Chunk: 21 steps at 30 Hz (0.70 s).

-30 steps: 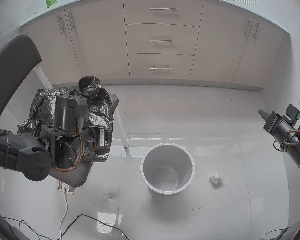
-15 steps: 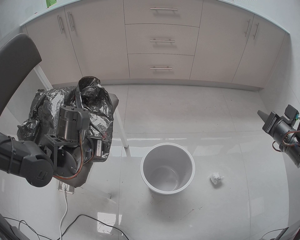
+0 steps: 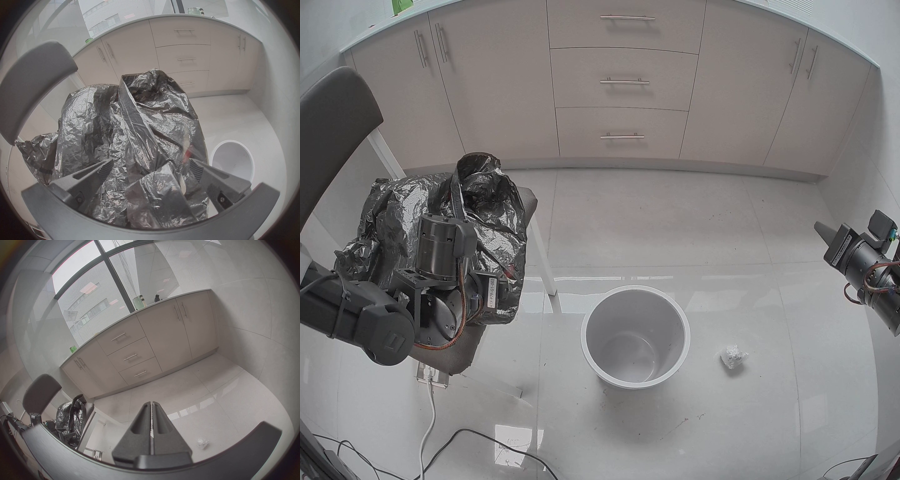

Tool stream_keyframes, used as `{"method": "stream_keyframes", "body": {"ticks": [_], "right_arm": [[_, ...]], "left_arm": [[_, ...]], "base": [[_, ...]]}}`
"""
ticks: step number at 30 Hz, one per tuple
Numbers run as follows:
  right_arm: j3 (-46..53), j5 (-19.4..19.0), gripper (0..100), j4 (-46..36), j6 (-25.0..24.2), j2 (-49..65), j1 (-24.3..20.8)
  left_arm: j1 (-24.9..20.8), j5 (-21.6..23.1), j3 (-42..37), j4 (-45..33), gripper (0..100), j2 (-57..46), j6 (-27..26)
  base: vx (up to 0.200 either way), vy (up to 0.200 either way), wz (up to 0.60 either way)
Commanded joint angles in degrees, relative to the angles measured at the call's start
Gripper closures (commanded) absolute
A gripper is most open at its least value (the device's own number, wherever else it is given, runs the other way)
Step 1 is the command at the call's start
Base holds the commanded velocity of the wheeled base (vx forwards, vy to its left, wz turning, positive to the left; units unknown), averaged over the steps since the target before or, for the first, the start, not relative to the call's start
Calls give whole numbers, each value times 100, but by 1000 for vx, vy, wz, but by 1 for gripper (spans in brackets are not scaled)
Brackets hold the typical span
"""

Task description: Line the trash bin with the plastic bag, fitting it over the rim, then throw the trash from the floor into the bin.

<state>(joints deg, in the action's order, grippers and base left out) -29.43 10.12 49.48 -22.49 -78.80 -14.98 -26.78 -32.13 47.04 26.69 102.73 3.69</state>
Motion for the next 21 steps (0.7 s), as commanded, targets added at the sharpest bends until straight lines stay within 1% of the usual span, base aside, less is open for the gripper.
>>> {"method": "stream_keyframes", "body": {"ticks": [1,5,6,16,21], "right_arm": [[-2,-1,100,0,-1,14,-5],[-2,-1,100,0,-1,23,4],[-2,-1,100,0,-1,23,4],[-2,-1,100,0,-1,23,13],[7,-1,100,0,-1,5,13]], "left_arm": [[-11,-3,-37,65,0,89,-9],[-38,-3,-125,82,0,81,0],[-46,-3,-134,82,100,72,0],[-55,-3,-178,82,100,1,0],[-108,-3,-389,91,100,-218,0]], "base": [[0,0,0],[0,0,0],[0,0,0],[0,0,0],[0,0,0]]}}
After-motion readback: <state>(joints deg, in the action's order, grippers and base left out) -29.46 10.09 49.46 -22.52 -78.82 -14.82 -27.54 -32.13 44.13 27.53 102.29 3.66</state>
